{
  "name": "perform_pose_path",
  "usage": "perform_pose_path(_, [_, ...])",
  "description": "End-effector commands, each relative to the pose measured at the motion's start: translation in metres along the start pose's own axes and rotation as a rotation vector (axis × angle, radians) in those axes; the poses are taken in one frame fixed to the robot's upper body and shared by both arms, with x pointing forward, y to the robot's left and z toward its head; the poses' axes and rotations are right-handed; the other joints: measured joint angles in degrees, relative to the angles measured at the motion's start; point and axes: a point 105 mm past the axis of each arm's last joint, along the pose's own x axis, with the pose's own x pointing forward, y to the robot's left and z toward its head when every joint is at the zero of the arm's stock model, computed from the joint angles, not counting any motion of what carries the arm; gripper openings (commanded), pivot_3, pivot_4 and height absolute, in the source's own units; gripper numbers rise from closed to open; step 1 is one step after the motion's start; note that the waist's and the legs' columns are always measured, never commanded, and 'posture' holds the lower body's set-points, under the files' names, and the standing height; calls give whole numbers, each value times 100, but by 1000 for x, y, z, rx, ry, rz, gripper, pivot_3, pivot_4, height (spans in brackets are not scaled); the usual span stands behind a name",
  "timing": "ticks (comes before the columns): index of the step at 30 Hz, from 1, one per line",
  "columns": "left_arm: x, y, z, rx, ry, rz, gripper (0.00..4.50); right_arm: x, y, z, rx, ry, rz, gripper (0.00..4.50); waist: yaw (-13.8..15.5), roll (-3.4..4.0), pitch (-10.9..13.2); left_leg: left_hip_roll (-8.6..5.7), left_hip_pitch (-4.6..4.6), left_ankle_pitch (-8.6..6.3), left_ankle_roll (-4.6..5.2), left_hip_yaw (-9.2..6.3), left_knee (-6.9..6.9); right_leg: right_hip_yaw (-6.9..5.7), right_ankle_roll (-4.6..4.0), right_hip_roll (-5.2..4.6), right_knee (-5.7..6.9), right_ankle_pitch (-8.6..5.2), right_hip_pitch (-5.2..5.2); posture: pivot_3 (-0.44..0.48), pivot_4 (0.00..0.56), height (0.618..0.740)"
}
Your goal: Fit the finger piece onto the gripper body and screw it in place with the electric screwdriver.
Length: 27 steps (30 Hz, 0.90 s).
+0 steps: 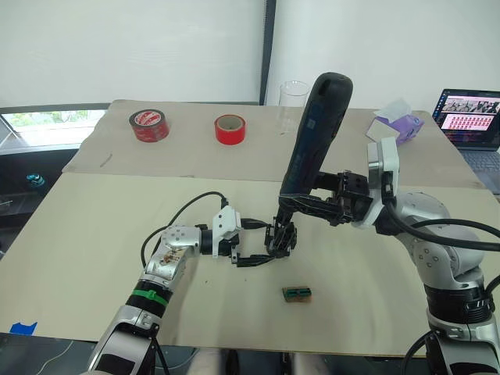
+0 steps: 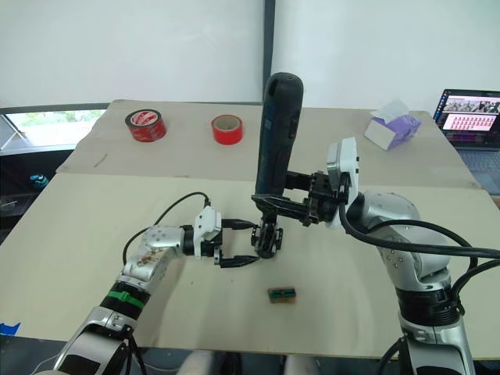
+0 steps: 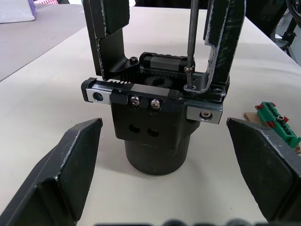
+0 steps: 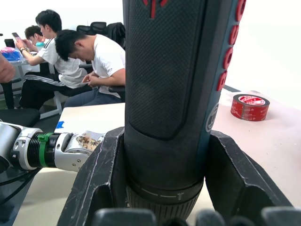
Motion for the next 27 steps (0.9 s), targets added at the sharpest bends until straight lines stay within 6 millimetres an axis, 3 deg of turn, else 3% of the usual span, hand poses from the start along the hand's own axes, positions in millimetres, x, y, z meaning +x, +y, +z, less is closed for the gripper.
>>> perform_pose_path(1, [3, 0, 10, 46, -22, -10, 4500, -1, 4, 16, -78, -40, 10, 1920, 0, 0, 0, 0, 0, 0, -1, 0, 0, 0, 0, 0, 0, 0, 0, 0, 150, 740])
perform_pose_path(16, [6, 1, 6, 36, -1, -9, 4500, 4, 8, 4, -74, -22, 6, 1920, 0, 0, 0, 0, 2, 0, 2, 0, 1, 0, -1, 1, 2, 1, 1, 0, 150, 740])
perform_pose_path(27, [14, 4, -8, 9, 58, -10, 4500, 3, 7, 6, -80, -21, 8, 1920, 2, 0, 0, 0, 1, -2, 7, 0, 2, -1, -1, 1, 2, 1, 2, 0, 150, 740])
